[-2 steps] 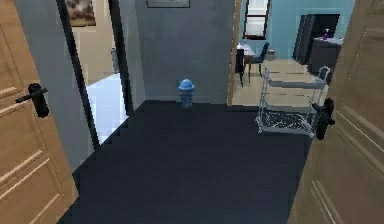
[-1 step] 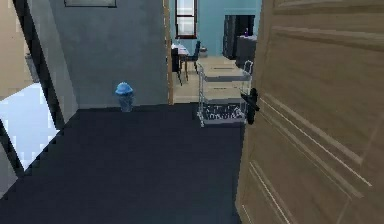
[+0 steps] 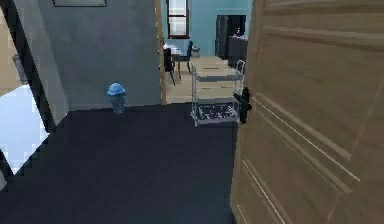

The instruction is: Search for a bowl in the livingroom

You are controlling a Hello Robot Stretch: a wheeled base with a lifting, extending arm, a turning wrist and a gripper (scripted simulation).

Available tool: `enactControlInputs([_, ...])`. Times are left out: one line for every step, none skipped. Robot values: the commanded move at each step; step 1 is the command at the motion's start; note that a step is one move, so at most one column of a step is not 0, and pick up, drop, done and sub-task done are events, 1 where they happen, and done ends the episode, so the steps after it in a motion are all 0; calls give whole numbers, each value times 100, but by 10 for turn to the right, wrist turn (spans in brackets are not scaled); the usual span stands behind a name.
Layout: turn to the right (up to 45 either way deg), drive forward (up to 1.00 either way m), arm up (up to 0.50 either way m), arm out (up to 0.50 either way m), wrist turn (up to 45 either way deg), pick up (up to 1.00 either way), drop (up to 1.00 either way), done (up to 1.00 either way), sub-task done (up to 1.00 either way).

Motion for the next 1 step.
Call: enactControlInputs([-150,0,0,0,0,0,0,0,0])
